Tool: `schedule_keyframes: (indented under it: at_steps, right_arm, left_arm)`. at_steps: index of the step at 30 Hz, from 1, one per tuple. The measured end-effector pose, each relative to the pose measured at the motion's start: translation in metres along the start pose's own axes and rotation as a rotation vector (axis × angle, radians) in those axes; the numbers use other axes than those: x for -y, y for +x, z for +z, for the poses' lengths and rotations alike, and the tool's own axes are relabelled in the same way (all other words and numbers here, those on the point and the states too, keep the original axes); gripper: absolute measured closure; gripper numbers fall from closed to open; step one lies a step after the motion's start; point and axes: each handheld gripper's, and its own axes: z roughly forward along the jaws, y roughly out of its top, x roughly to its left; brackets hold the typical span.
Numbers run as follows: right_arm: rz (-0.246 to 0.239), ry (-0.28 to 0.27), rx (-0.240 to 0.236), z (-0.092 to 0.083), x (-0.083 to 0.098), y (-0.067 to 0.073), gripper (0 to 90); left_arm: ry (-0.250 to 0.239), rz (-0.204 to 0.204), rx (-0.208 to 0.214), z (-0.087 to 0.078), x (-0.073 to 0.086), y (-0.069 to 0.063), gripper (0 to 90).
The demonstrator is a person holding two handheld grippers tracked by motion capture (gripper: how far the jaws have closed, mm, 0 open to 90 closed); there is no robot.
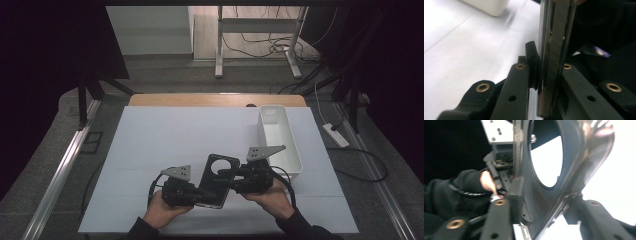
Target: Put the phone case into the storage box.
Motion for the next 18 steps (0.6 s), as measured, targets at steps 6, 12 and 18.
schedule_keyframes:
  at_steps: [6, 12, 18]
  right_arm:
    - [-0.021, -0.013, 0.11, -0.0051, -0.003, 0.0004, 34.0]
    - [-0.013, -0.033, 0.192, -0.0074, -0.0052, -0.0008, 5.8]
    - [-0.018, -0.054, 0.275, -0.0115, -0.0064, -0.0024, 0.0]
  left_arm:
    - [0.008, -0.011, -0.088, -0.0006, 0.0, -0.0008, 84.7]
    - [0.013, -0.022, -0.214, -0.001, 0.0006, -0.0022, 84.6]
    - [0.014, -0.035, -0.301, -0.0022, 0.0011, -0.0029, 84.6]
